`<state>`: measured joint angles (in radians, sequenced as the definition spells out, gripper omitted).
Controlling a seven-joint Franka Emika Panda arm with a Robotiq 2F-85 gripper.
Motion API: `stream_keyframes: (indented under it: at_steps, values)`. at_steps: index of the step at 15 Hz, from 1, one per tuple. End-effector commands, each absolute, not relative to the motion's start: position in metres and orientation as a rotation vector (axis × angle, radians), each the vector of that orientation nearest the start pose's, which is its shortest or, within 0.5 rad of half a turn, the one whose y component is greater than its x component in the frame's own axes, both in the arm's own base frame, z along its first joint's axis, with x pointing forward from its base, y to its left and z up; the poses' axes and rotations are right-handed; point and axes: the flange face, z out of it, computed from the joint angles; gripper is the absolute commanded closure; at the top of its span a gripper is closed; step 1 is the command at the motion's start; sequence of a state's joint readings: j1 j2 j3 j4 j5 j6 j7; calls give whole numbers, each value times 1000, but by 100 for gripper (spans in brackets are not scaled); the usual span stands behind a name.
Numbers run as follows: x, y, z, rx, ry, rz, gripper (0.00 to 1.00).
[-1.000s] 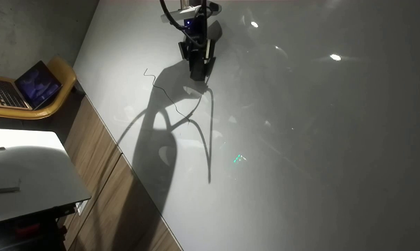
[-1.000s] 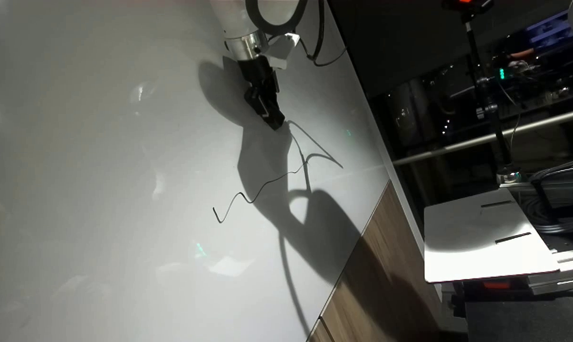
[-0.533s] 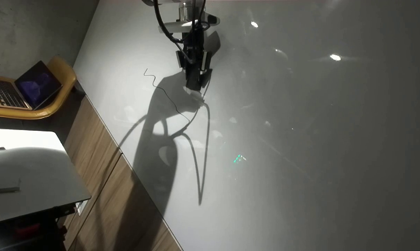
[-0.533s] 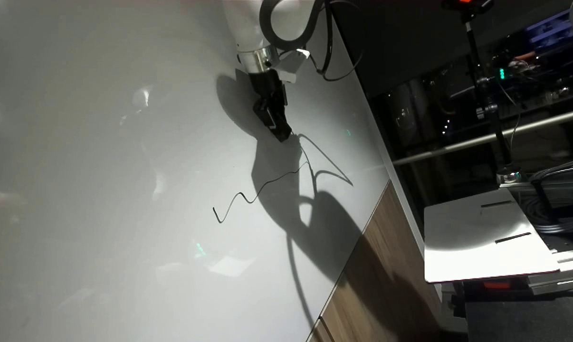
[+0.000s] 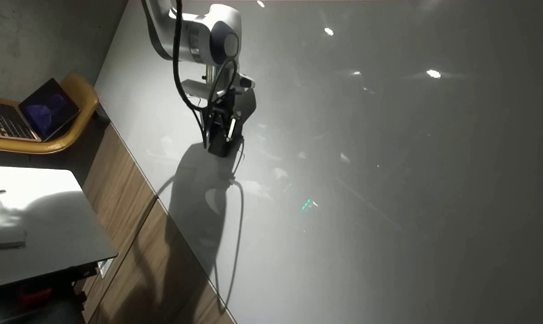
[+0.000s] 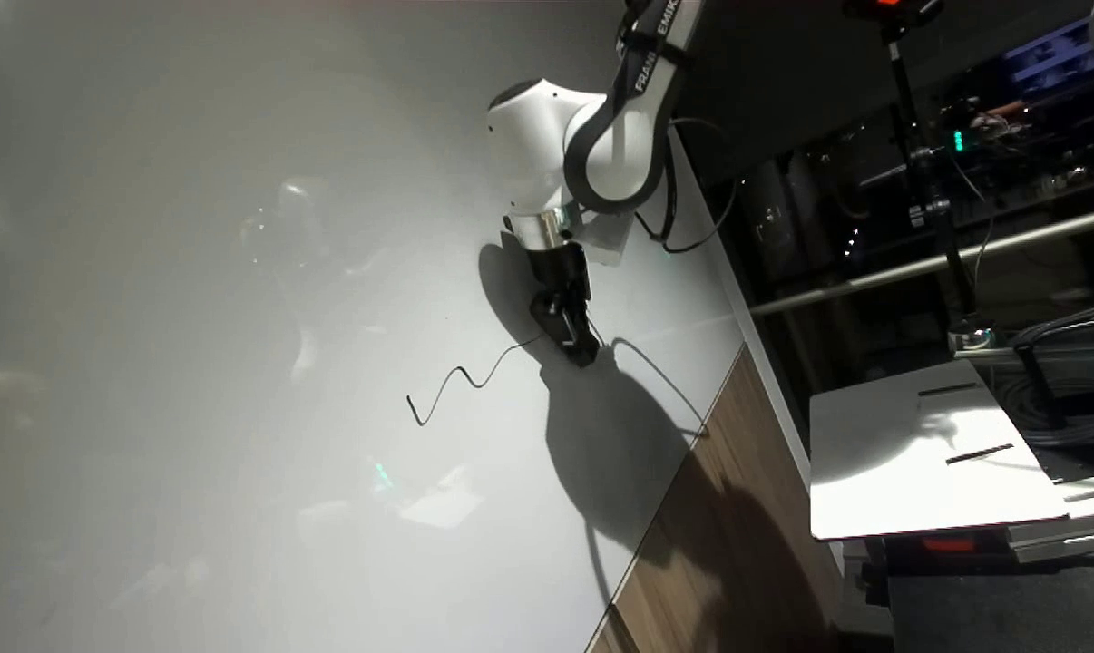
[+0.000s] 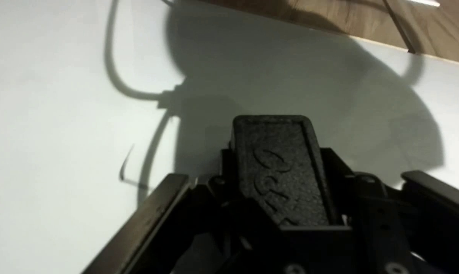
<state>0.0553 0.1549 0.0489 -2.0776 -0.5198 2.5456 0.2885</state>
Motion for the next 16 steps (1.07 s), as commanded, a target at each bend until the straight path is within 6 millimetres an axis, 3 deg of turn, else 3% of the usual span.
stream_keyframes:
  at_steps: [1, 7, 16]
  values:
    - [611, 49, 353, -3324, -342, -643, 68]
    - [619, 21, 378, -3336, -289, -698, 68]
    - [616, -79, 436, -3358, -85, -798, 68]
